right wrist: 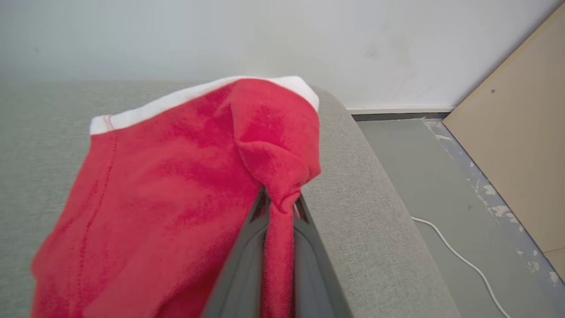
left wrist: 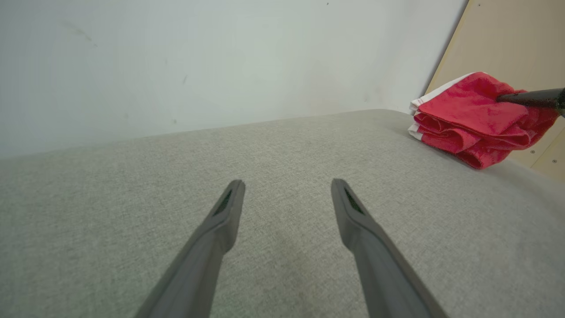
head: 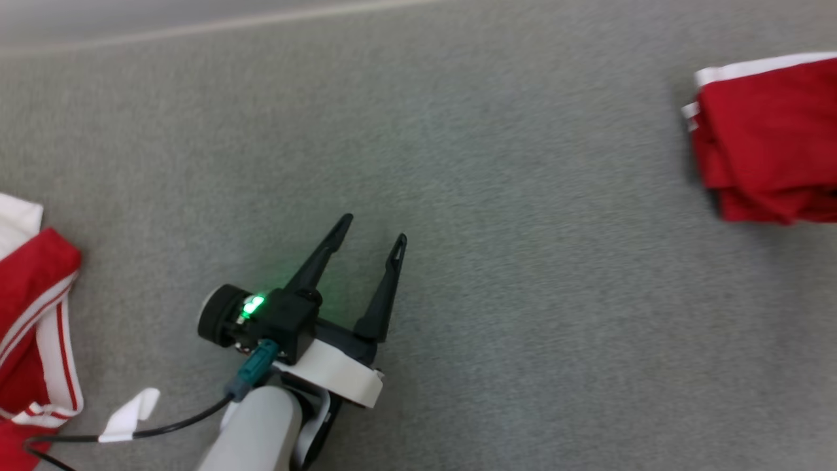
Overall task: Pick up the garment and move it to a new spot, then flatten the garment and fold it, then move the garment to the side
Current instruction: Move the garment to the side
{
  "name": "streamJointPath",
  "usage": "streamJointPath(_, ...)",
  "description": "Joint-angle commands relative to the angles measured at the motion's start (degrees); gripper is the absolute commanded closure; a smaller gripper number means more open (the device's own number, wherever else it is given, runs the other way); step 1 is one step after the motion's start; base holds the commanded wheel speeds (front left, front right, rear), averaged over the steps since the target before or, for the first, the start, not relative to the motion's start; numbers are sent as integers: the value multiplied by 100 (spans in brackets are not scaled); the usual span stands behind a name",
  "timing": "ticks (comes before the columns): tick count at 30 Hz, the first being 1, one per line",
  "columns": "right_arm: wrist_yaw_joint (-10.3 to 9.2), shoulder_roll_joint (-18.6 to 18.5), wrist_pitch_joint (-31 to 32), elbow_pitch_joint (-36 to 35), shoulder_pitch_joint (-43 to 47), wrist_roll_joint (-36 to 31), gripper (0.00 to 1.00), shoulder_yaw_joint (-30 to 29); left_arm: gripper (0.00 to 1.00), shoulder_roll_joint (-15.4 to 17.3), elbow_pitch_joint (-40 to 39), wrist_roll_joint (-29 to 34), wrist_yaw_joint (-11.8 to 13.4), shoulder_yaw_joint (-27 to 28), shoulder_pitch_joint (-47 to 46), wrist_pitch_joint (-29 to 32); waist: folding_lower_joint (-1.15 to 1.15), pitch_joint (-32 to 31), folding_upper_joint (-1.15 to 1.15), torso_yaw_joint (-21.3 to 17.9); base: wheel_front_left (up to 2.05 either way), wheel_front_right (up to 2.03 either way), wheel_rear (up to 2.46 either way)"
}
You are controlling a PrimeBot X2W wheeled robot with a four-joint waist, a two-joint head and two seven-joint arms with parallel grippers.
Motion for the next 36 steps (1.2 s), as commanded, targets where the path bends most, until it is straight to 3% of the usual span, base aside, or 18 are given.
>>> streamJointPath(1,-12,-72,-39,69,-118,-53,100,26,0,65,-45,42,12,23,-50,10,-1,399,0,329,0,0,0)
streamJointPath(5,-12,-556,-105,598,-454,-456,100,192,0,113,-217,66,45,19,-115,16,-1,648,0,538,0,0,0)
streamJointPath(9,-12,-708,-222,1204,-719,-733,100,210,0,118,-359,58,77,5,-142,5,-1,738,0,697,0,0,0)
streamJointPath(10,-12,-670,-231,1347,-761,-783,69,203,0,117,-381,54,88,0,-144,5,-1,738,0,717,0,0,0)
streamJointPath(11,-12,-624,-256,1455,-796,-818,4,192,0,117,-391,45,96,-7,-147,10,-1,730,0,733,0,0,0)
streamJointPath(12,-12,-594,-297,1539,-829,-852,0,173,0,116,-396,37,96,-13,-146,8,-1,711,0,746,0,0,0)
streamJointPath(19,-12,-384,-682,1802,-850,-1088,0,62,0,104,-324,-83,122,-52,-1,-52,-1,274,0,680,0,0,0)
streamJointPath(26,-12,-78,-1207,1738,-821,-1328,0,46,0,35,-135,-238,168,-62,249,-120,-1,-589,0,582,0,0,0)
streamJointPath(30,-12,73,-1331,1262,-554,-1237,0,77,0,28,-20,-371,250,45,459,-136,-1,-1155,0,595,0,0,0)
streamJointPath(36,-12,128,-1367,-29,211,-861,0,62,0,170,64,-569,429,401,757,-164,-1,-1819,0,716,0,0,0)
